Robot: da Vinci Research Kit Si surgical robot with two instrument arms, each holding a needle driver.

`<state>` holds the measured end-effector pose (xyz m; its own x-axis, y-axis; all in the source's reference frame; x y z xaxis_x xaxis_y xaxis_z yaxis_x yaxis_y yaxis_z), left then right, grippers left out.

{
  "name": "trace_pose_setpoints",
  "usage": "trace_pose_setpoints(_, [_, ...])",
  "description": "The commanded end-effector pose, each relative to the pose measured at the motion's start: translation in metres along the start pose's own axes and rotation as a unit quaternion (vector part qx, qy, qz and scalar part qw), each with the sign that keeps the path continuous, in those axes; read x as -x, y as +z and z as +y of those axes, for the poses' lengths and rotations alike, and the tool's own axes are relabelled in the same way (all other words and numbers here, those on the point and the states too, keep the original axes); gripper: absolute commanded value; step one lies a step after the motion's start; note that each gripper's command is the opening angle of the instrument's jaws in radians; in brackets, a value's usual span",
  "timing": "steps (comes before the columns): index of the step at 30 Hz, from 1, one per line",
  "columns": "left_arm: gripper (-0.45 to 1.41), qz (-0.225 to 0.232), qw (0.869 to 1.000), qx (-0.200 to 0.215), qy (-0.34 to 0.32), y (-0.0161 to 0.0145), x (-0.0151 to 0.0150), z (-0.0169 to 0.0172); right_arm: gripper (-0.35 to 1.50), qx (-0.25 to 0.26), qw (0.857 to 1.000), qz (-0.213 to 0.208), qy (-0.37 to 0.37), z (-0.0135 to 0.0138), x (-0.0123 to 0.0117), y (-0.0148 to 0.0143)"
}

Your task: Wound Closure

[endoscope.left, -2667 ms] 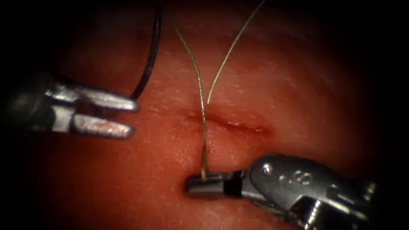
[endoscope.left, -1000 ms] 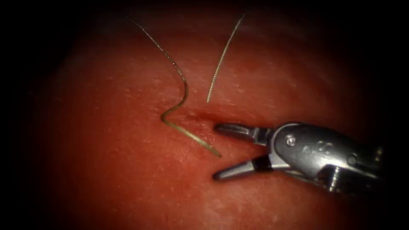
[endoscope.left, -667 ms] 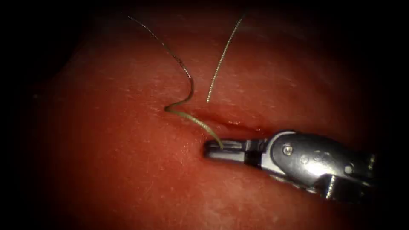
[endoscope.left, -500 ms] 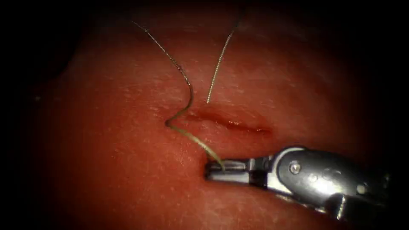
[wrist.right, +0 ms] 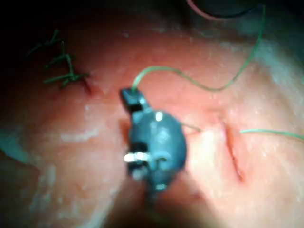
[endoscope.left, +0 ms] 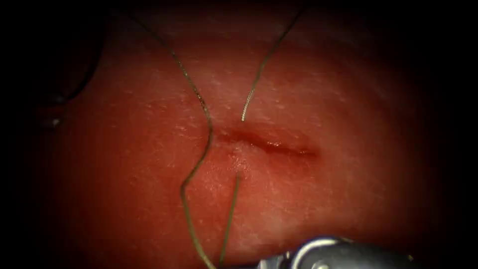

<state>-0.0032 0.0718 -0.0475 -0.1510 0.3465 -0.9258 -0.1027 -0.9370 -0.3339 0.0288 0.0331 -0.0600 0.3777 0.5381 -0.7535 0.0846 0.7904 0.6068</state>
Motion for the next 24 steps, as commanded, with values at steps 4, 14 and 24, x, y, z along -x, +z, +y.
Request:
trace_pose_setpoints(4, [-0.35,0.001,1.000,0.002,0.001,0.0006,0.0009,-0.0001,-0.35,-0.071,0.997,0.023,0.014,-0.0045,-0.0028,0.0026])
trace_pose_setpoints(14, [-0.35,0.002,1.000,0.007,0.003,0.0007,0.0014,0.0001,1.31,0.000,0.998,0.055,-0.036,-0.0027,-0.0052,0.0000])
trace_pose_setpoints(24, [-0.35,0.005,1.000,0.019,0.007,0.0012,0.0019,0.0005,1.35,0.087,0.992,0.063,-0.060,0.0029,-0.0030,-0.0068])
